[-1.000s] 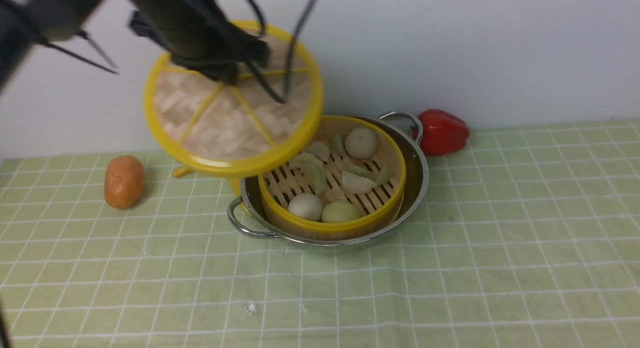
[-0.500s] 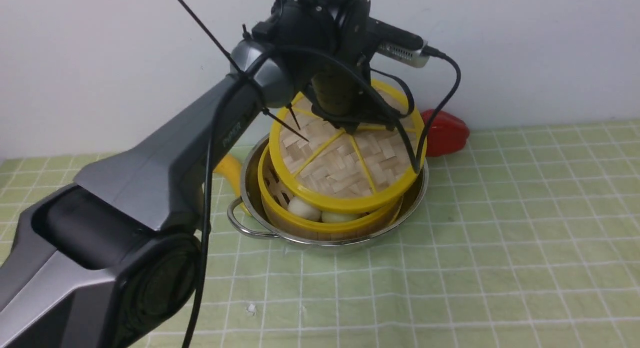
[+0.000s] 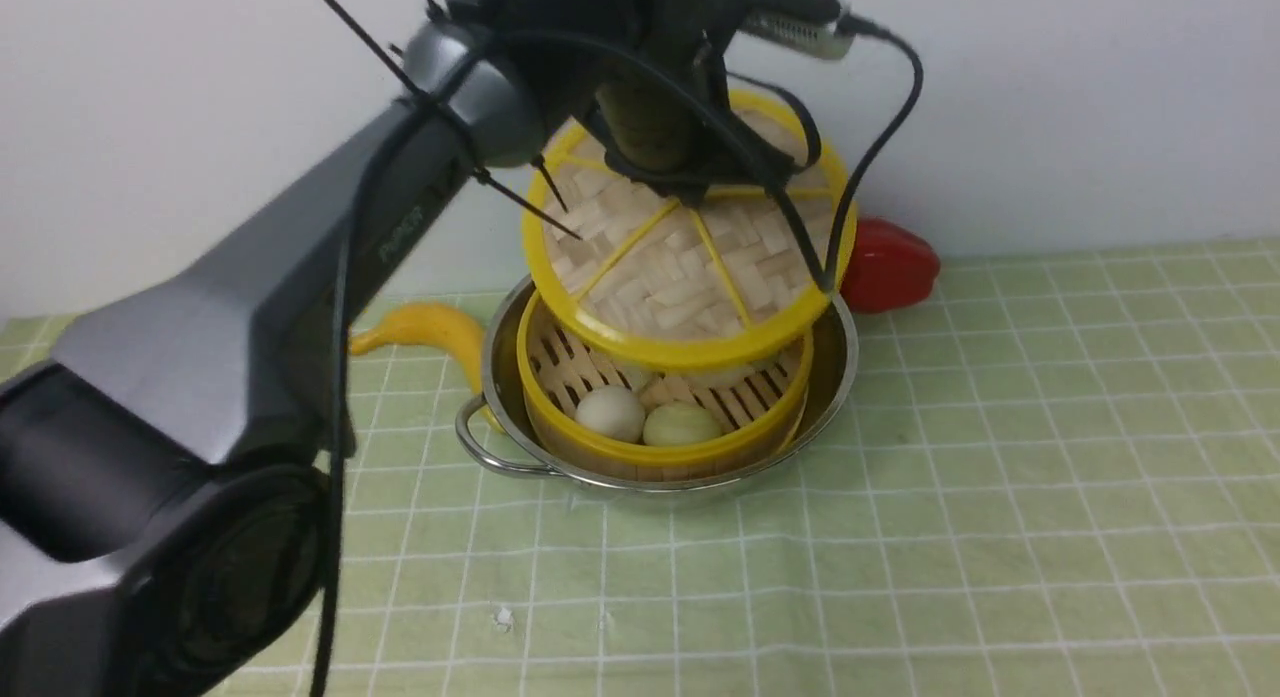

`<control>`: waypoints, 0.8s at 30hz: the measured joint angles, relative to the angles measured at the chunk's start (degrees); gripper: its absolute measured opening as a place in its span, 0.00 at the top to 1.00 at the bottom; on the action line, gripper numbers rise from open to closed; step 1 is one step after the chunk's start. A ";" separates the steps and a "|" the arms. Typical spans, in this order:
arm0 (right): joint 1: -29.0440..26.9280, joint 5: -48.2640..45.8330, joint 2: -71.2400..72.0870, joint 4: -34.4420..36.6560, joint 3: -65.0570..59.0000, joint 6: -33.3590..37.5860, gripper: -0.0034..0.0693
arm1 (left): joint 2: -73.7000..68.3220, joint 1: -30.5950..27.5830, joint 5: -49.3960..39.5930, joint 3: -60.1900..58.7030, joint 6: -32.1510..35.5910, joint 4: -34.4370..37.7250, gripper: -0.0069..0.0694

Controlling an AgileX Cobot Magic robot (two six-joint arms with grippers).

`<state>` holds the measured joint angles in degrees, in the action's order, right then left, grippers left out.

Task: Place the steamer in the pot on the green tablecloth, and put the lid on the steamer.
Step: 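Place the yellow bamboo steamer lid onto the steamer in the pot with the left gripper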

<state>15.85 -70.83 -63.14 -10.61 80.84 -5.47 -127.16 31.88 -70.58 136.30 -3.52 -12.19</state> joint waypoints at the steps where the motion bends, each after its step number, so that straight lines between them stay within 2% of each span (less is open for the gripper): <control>1: 0.00 0.00 0.00 0.00 0.00 0.00 0.26 | 1.13 0.00 0.00 0.00 0.00 0.00 0.75; 4: 0.00 0.00 0.00 0.00 0.00 0.00 0.26 | 9.24 0.00 0.13 -3.59 0.00 0.00 0.75; 10: 0.00 0.00 0.00 0.00 0.00 0.00 0.26 | 14.61 0.00 -0.02 -12.28 -0.11 -0.09 0.75; 17: 0.00 0.00 0.00 0.06 0.00 0.00 0.26 | 9.25 0.00 -0.04 -13.76 -0.22 0.54 0.75; 24: 0.00 0.00 0.00 0.06 0.00 0.00 0.26 | 1.74 0.00 1.84 -13.83 -0.22 -2.19 0.75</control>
<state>15.85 -70.83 -63.14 -10.56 80.84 -5.47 -125.42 31.88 -68.74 122.47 -3.74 -14.38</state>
